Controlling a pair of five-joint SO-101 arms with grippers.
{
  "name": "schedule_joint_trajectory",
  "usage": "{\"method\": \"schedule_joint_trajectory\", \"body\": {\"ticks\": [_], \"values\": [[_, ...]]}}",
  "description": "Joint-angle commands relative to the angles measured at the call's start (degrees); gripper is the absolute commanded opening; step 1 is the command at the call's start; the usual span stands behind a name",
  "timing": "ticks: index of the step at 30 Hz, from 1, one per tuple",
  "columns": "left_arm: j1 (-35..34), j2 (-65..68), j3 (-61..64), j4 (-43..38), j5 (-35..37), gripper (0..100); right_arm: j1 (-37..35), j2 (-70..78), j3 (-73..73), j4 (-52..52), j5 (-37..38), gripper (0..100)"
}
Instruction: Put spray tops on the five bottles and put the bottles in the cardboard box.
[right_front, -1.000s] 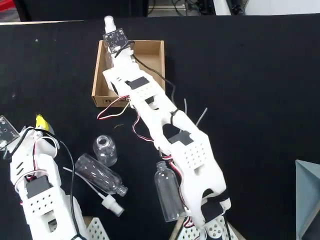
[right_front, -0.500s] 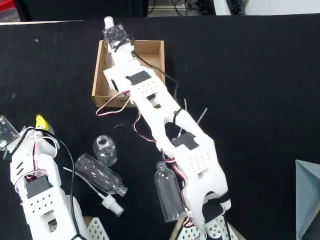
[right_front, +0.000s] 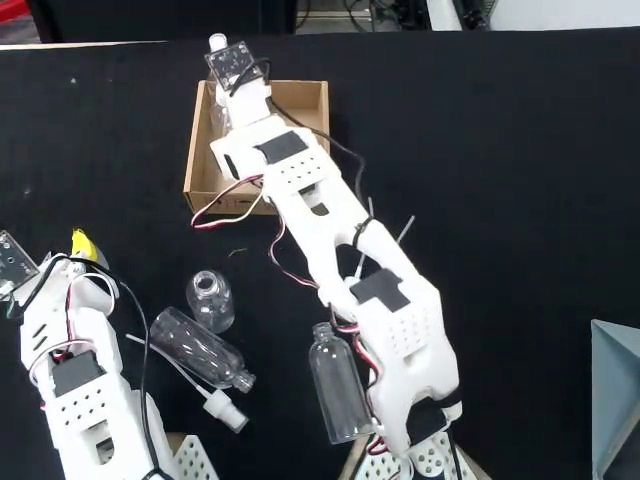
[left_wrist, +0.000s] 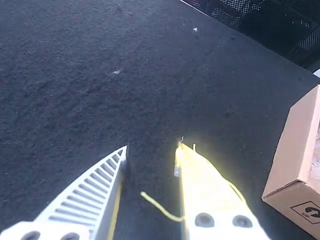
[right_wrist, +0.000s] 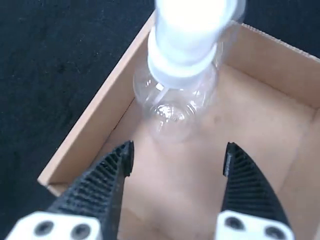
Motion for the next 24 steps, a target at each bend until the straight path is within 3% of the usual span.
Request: {"method": "schedule_joint_trajectory", "body": {"ticks": [1,17,24], "values": [[-0.4,-0.9,-0.4,-1.2,0.3,15,-0.7,-7.0,-4.1,3.4,-0.2,24.1],[-0.4,-0.9,-0.4,-1.2,0.3,15,-0.7,-16.0,-4.0,18.3,-0.1,24.1],[-0.4,-0.9,-0.4,-1.2,0.3,15,-1.0,-19.1,-4.0,24.7,7.8,24.1]]}}
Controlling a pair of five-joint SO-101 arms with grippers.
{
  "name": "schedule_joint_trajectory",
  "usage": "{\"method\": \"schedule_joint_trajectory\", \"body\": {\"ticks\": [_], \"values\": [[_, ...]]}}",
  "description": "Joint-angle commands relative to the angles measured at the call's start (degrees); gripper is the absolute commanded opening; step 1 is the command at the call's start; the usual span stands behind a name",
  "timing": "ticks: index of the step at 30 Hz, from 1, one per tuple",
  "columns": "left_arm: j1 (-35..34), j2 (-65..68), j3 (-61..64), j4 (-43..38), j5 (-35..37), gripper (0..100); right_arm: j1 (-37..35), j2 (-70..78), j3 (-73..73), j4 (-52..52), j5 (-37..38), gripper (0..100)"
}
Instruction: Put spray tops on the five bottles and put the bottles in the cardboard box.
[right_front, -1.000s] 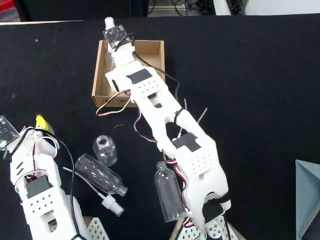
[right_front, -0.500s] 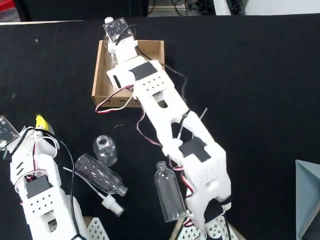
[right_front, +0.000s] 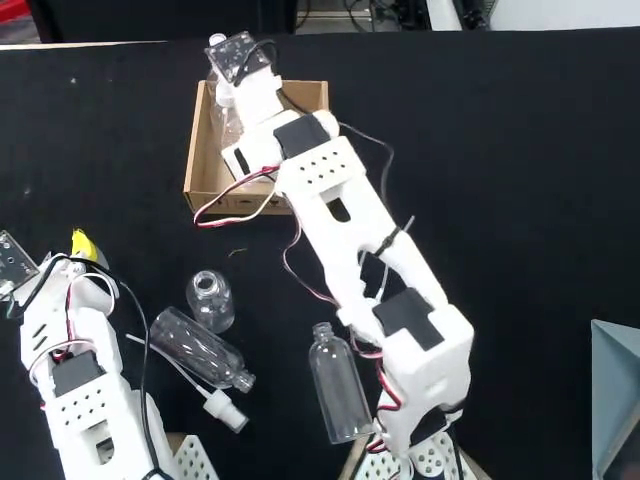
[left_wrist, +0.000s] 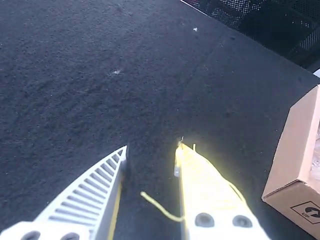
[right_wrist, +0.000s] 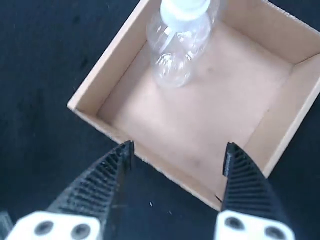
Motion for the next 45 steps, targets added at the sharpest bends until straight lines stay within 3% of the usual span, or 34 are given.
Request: {"method": "schedule_joint_trajectory", "body": {"ticks": [1,26,36,45], "values": [[-0.4,-0.9,-0.4,-1.3,0.3,15,-0.8,-6.3,-4.0,3.1,2.9,24.1],[-0.3,-0.9,-0.4,-1.3,0.3,15,-2.5,-15.5,-3.8,18.2,2.6,24.1],[-0.1,-0.9,-0.4,-1.3,0.3,15,-3.8,-21.1,3.6,17.5,2.7,24.1],[-0.1,-0.9,-0.4,-1.3,0.3,15,-4.3,-32.0,16.7,9.9,2.6,24.1]]}}
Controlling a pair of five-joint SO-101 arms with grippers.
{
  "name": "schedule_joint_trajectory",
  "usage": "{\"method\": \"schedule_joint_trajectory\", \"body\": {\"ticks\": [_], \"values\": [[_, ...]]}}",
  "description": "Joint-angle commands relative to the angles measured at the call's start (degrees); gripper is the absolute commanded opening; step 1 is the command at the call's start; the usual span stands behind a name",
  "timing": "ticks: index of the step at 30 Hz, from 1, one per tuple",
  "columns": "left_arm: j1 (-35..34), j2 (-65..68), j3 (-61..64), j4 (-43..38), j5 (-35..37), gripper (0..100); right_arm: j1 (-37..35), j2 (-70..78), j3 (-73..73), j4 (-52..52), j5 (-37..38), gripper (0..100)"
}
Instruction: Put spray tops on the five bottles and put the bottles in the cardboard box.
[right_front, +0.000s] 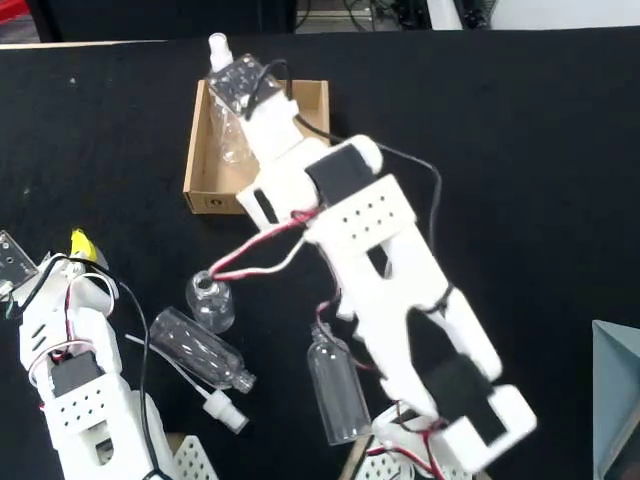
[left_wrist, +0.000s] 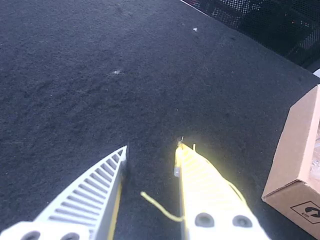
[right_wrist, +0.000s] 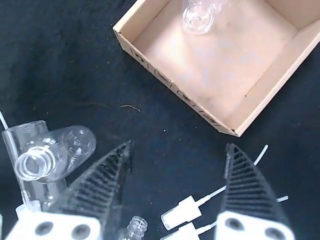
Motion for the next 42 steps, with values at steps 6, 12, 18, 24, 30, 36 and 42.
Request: {"method": "schedule_joint_trajectory", "body": {"ticks": [6,12,18,24,30,36,42], "values": [[-0.1,-0.9,-0.4,-1.3,0.3,15,-1.4,-12.1,9.5,-9.3,0.5,24.1],[-0.1,-0.9,-0.4,-1.3,0.3,15,-2.3,-16.4,15.1,-13.3,0.6,23.9],[-0.2,-0.9,-0.4,-1.3,0.3,15,-7.6,-18.7,17.8,-13.2,0.6,23.9],[-0.2,-0.9,-0.4,-1.3,0.3,15,-9.2,-20.3,18.7,-13.0,0.6,24.0],[-0.1,-0.9,-0.4,-1.3,0.3,15,-11.0,-23.7,18.8,-10.3,0.6,24.0],[-0.3,-0.9,-0.4,-1.3,0.3,15,-14.6,-25.6,18.9,-8.7,0.6,24.0],[-0.2,-0.9,-0.4,-1.3,0.3,15,-17.1,-26.1,21.9,-10.0,0.6,24.0]]}}
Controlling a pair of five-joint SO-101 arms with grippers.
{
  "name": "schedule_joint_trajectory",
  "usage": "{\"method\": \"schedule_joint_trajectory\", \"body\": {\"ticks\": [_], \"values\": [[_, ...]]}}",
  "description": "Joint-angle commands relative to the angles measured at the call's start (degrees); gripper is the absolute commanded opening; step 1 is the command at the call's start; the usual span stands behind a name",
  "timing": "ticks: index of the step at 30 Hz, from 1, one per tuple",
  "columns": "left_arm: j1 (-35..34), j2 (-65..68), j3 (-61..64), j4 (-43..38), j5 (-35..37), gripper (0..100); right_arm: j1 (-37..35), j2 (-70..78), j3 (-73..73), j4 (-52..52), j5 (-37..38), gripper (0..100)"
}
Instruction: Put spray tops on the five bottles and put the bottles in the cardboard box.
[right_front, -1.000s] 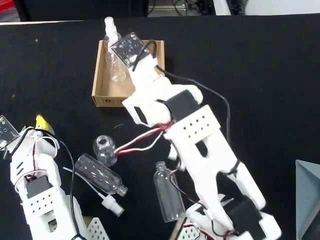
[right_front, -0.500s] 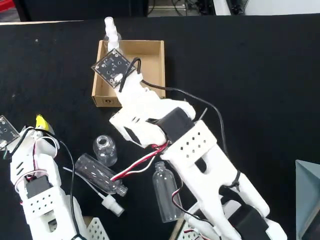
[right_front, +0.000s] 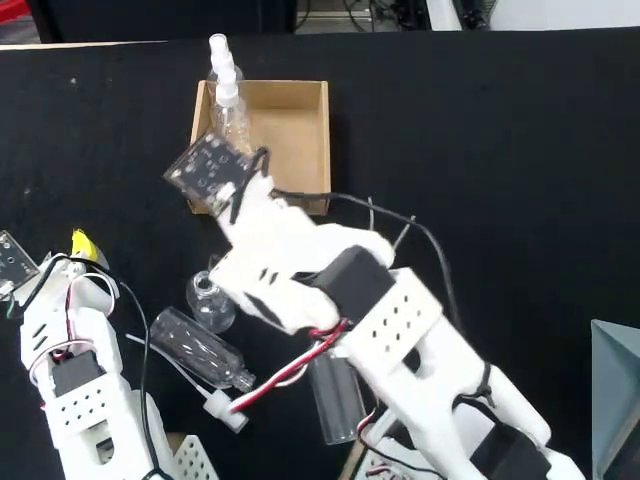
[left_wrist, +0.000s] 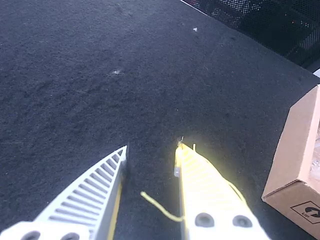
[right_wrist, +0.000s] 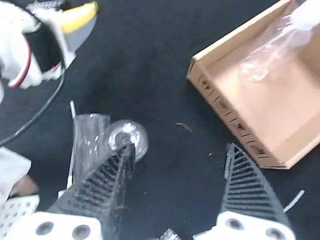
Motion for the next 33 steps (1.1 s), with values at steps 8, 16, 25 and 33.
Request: {"method": "schedule_joint_trajectory", "body": {"ticks": [8,16,25,33], "values": [[-0.2,-0.9,-0.4,-1.3,0.3,15,-3.9,-3.0,1.8,-1.1,0.7,24.1],[0.0,-0.9,-0.4,-1.3,0.3,15,-4.0,-5.1,3.3,-1.1,0.8,24.2],[0.0,-0.9,-0.4,-1.3,0.3,15,-3.9,-14.5,12.5,-7.9,0.8,24.1],[0.0,-0.9,-0.4,-1.3,0.3,15,-3.9,-14.9,15.1,-9.5,0.8,24.1]]}}
